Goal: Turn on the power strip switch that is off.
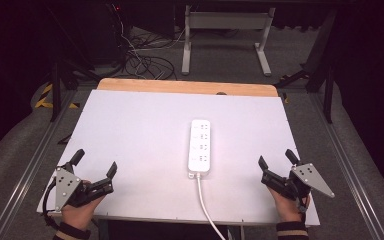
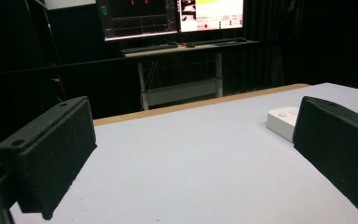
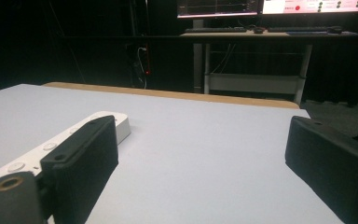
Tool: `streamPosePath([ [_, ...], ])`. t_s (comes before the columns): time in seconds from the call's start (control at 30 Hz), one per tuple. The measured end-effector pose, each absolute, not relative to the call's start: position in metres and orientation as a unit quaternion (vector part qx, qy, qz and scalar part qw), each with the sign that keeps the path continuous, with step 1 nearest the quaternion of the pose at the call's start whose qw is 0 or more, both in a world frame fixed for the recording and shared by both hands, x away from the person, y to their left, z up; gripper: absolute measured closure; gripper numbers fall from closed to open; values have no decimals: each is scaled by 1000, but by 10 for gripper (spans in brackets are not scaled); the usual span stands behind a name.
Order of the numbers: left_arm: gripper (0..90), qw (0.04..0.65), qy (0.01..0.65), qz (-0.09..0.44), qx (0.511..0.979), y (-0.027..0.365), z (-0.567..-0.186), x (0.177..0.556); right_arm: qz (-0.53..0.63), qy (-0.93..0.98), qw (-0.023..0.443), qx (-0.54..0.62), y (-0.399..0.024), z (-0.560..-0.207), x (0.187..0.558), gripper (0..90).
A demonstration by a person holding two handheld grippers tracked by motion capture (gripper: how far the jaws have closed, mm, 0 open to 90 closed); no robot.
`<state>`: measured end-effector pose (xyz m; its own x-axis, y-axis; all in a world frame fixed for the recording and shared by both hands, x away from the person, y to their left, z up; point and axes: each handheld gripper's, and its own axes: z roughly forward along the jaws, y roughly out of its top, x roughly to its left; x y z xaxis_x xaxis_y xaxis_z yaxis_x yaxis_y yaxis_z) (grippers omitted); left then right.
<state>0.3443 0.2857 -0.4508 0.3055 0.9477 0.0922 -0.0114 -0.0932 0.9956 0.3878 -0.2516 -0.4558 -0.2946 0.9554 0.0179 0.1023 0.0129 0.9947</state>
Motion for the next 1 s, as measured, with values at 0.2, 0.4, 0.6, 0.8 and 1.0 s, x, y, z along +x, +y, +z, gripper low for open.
streamPosePath([
  [0.2, 1, 549, 396, 436, 593, 285, -451, 345, 540, 599, 391, 443, -250, -456, 387, 105],
  [0.4, 0, 548, 392, 438, 595, 285, -450, 346, 545, 597, 392, 440, -252, -454, 386, 114],
  [0.6, 0, 548, 392, 438, 595, 285, -450, 346, 547, 600, 389, 436, -251, -453, 386, 126],
  [0.8, 0, 551, 392, 440, 591, 284, -450, 346, 547, 600, 388, 436, -250, -452, 386, 126],
  [1.0, 0, 552, 392, 442, 588, 285, -450, 346, 556, 597, 386, 431, -250, -449, 386, 154],
])
